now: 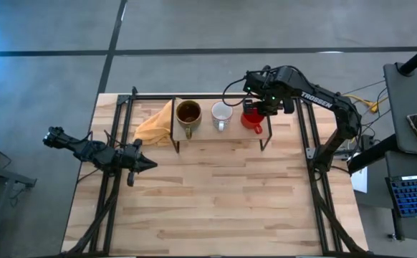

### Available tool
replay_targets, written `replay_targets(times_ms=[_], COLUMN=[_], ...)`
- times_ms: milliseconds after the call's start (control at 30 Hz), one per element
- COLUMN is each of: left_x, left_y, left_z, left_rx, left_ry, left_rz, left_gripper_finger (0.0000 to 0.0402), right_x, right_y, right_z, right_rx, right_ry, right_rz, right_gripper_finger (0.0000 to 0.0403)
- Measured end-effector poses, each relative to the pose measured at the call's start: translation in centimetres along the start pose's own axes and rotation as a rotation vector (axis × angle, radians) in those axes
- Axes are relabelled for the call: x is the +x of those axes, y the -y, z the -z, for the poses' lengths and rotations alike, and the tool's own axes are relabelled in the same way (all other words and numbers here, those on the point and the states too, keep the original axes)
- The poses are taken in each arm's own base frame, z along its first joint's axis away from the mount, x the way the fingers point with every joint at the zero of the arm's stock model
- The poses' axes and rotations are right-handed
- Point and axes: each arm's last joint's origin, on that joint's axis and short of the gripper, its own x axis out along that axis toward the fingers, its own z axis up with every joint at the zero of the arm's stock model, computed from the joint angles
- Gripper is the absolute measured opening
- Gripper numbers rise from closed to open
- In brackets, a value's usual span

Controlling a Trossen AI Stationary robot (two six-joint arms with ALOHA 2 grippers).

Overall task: Stack small to large cups/mugs on shelf
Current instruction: Put the red mug on the shelf

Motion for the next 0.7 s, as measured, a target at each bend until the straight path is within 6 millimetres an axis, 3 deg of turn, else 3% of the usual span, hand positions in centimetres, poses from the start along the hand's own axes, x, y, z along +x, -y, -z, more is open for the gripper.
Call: replay_targets(times_ms=[533,700], left_x=[0.0,0.0], left_y=[0.0,0.0], left_z=[0.0,0.0], left_rx=[0.0,0.0], left_ry=[0.0,0.0], left_rz=[0.0,0.0], left_gripper_finger=[0.0,0.0], right_x=[-0.03,-0.24], right_y=[-0.07,-0.14], right_z=[-0.09,-0.11], right_rx=[-0.07,-0.068], right_ry=[0.037,0.04], right_rz=[0.009,-0.004], right_gripper_finger=[0.0015,0.0054])
